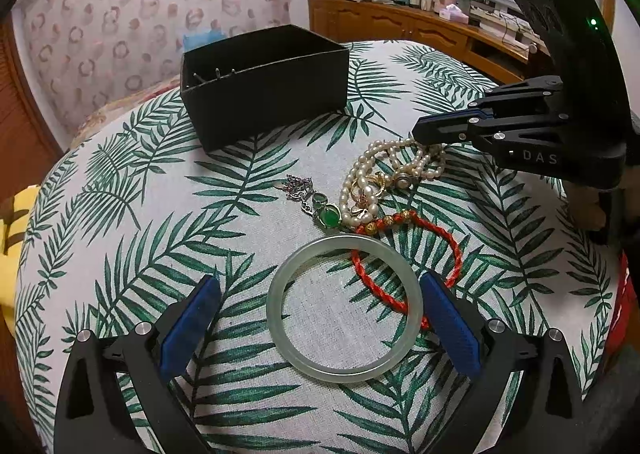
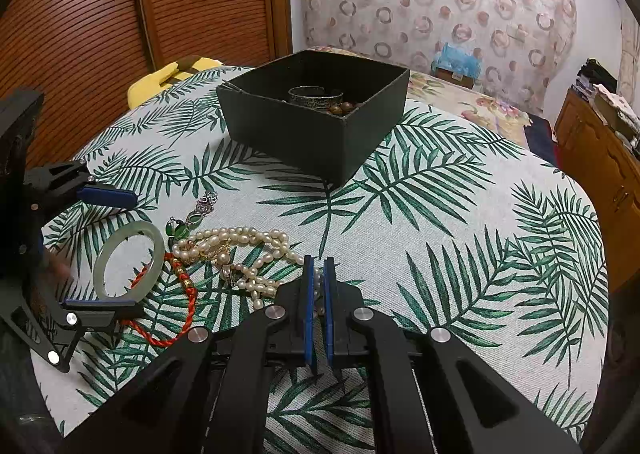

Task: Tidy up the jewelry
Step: 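Lift the pearls with the right gripper while the left gripper closes on the jade bangle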

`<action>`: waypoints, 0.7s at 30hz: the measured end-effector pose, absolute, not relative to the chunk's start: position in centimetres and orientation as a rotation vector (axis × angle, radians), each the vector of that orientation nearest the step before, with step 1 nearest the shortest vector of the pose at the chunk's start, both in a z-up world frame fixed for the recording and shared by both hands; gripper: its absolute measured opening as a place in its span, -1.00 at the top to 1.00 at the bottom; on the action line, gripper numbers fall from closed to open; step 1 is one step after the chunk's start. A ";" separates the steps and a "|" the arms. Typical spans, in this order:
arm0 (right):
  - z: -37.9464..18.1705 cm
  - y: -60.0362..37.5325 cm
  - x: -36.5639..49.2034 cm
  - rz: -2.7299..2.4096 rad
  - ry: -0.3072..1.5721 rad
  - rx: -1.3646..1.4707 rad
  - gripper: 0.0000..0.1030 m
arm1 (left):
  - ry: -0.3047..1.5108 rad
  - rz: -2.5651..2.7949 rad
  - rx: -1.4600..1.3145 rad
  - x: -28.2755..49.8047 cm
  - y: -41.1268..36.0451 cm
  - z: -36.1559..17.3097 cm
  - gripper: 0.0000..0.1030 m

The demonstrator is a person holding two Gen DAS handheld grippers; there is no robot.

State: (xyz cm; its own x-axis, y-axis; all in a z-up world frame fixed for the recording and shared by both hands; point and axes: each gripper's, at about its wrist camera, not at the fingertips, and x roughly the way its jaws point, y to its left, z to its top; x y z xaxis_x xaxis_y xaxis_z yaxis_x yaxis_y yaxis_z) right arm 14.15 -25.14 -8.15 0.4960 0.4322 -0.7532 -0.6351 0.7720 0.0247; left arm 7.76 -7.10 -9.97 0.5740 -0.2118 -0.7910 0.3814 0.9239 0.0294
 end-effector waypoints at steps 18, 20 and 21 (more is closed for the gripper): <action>-5.6 -25.5 13.8 0.663 0.777 -0.268 0.91 | 0.861 -0.383 0.172 7.1 -5.8 -9.2 -0.34; -4.4 -25.6 13.8 0.664 0.754 -0.263 0.91 | 0.841 -0.376 0.153 7.1 -5.5 -8.8 -0.34; -3.8 -25.7 13.8 0.665 0.743 -0.260 0.91 | 0.834 -0.376 0.145 7.1 -5.3 -8.6 -0.34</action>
